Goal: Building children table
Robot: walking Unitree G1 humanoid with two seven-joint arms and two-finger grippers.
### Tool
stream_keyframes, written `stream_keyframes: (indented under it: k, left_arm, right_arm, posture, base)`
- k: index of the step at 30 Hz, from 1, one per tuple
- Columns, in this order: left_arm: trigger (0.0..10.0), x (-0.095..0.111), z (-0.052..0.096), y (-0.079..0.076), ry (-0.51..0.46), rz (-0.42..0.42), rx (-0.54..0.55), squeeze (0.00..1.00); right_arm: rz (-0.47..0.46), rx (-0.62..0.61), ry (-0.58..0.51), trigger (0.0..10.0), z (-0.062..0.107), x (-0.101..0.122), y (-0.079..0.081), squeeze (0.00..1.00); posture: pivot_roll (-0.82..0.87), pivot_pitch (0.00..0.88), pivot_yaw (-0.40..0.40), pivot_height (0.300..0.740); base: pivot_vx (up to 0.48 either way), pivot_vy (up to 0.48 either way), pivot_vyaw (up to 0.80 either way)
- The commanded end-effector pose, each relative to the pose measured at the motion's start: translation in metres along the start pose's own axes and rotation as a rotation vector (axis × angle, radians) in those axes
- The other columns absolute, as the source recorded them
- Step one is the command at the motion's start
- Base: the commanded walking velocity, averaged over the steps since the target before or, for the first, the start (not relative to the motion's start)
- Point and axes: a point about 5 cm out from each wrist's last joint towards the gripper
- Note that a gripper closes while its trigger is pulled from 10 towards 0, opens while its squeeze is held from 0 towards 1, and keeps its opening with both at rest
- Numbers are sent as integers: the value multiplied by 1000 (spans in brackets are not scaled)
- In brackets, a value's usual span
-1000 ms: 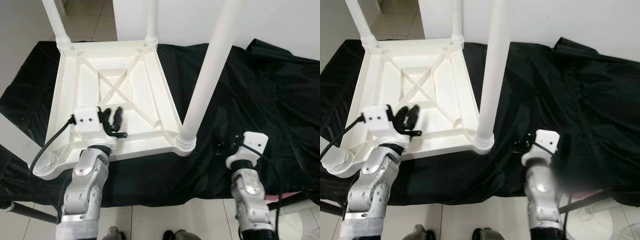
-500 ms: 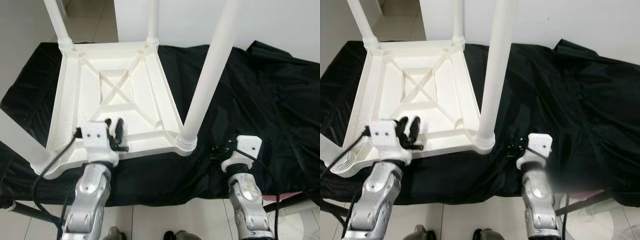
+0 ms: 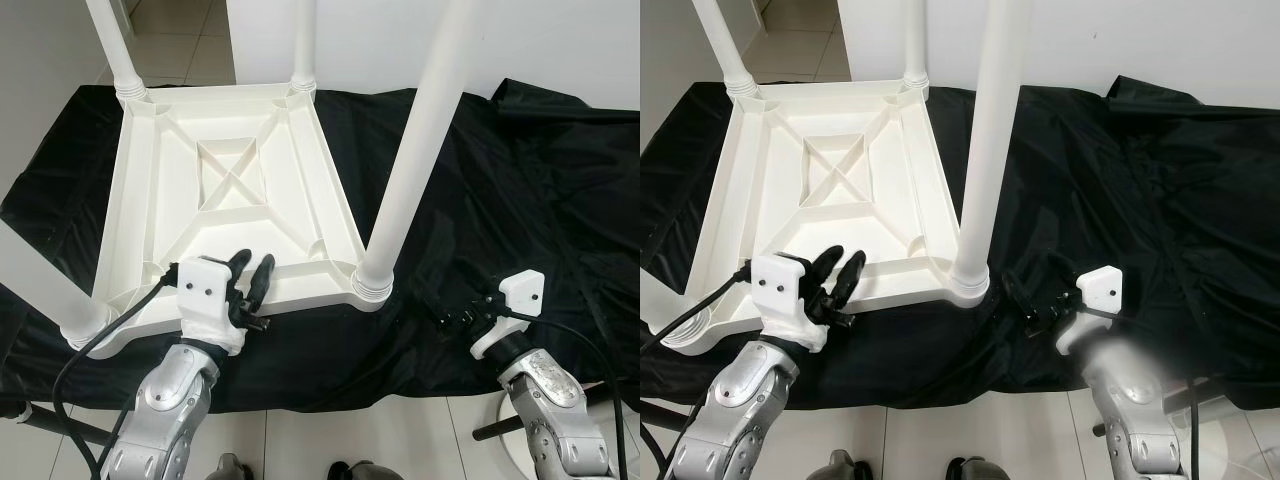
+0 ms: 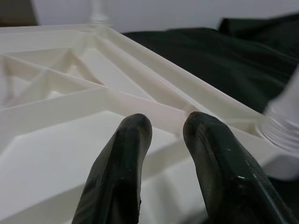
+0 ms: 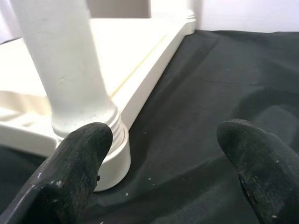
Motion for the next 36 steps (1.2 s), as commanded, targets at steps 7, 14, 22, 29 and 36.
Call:
stream_keyframes:
  k: [7, 14, 22, 29, 36]
  left_arm:
    - [10000, 8, -13, -30, 22, 1, -319, 0]
    - [10000, 13, -21, -34, 8, -21, -345, 0]
    - [10000, 15, -22, -35, -17, -60, -347, 0]
    - [10000, 14, -20, -38, -1, -62, -400, 0]
    - [10000, 10, -17, -40, 20, -97, -460, 0]
  right_arm:
    - [21, 258, 96, 10000, -17, 2, 10, 0]
    - [29, 296, 94, 10000, -38, 5, 4, 0]
    - [51, 360, 78, 10000, -67, 6, 9, 0]
    - [62, 386, 83, 10000, -76, 5, 10, 0]
    - [82, 385, 96, 0, -80, 1, 1, 0]
  posture:
    - [-28, 145, -15, 740]
    - [-6, 130, -48, 740]
    - [1, 122, -67, 740]
    - [11, 118, -73, 740]
    - [16, 120, -80, 740]
  base:
    - [0, 0, 0]
    - [0, 0, 0]
    - [0, 0, 0]
    - [0, 0, 0]
    - [0, 0, 0]
Point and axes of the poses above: a point about 5 cm out from each wrist's last joint towards the gripper, its own z axis pointing back from the gripper into the wrist, its own x axis along the axis of the wrist's last joint, y = z × x, and after that the axes turned 10 degrees about -z, right-handed
